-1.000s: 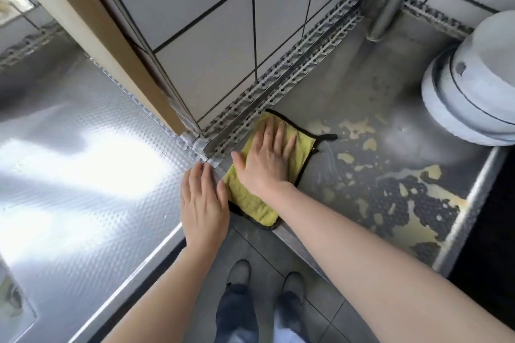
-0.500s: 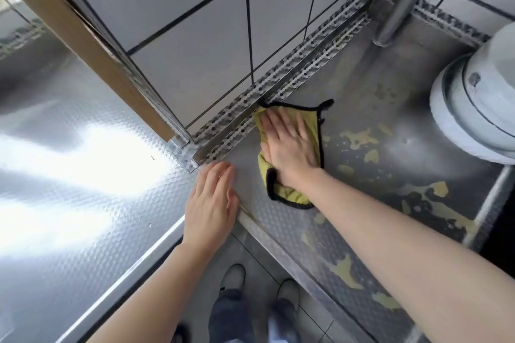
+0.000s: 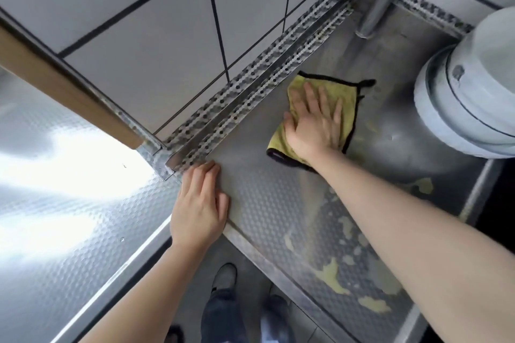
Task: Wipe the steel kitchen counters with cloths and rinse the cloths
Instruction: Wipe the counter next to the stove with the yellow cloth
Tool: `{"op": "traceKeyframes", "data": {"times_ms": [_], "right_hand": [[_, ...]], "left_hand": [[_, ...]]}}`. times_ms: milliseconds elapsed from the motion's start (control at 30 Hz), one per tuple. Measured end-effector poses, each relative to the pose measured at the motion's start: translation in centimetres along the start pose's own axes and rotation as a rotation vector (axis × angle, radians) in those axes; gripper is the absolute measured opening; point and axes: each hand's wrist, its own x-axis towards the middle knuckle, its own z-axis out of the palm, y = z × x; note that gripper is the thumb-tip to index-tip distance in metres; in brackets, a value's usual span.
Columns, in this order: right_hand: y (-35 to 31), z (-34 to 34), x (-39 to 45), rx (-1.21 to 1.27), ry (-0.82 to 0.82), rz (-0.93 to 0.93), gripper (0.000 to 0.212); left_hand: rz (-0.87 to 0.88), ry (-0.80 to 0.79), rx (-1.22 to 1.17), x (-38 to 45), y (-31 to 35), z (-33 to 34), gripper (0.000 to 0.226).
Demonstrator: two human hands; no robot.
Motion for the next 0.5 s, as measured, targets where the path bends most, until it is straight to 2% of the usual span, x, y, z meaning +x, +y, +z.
{"op": "traceKeyframes", "data": {"times_ms": [67,200,300,367,500], "right_hand": [[-2.4,0.6,-1.9,-0.02,-0.01,-0.044,0.057],[-5.9,1.8,-9.1,-0.015,-0.052,-0.512,0.058],[-4.8,1.5,-8.6,0.012,-0.084,-0.661,0.066],[-2.9,0.9,-5.2,0.012,-0.08,-0.587,0.068],[1.5,-0.3,2.2,0.039,-0.032,-0.097,0.067]], "left_hand": [[0.003,0.004,0.005,-0.1,0.0,-0.1,0.047],[0.01,0.013,-0.001,0.0,0.1,-0.1,0.048],[0.009,0.001,0.003,0.0,0.1,-0.2,0.049],[0.01,-0.005,0.006,0.0,0.1,-0.2,0.05],[0.015,0.007,0.018,0.1,0.1,0.0,0.052]]}}
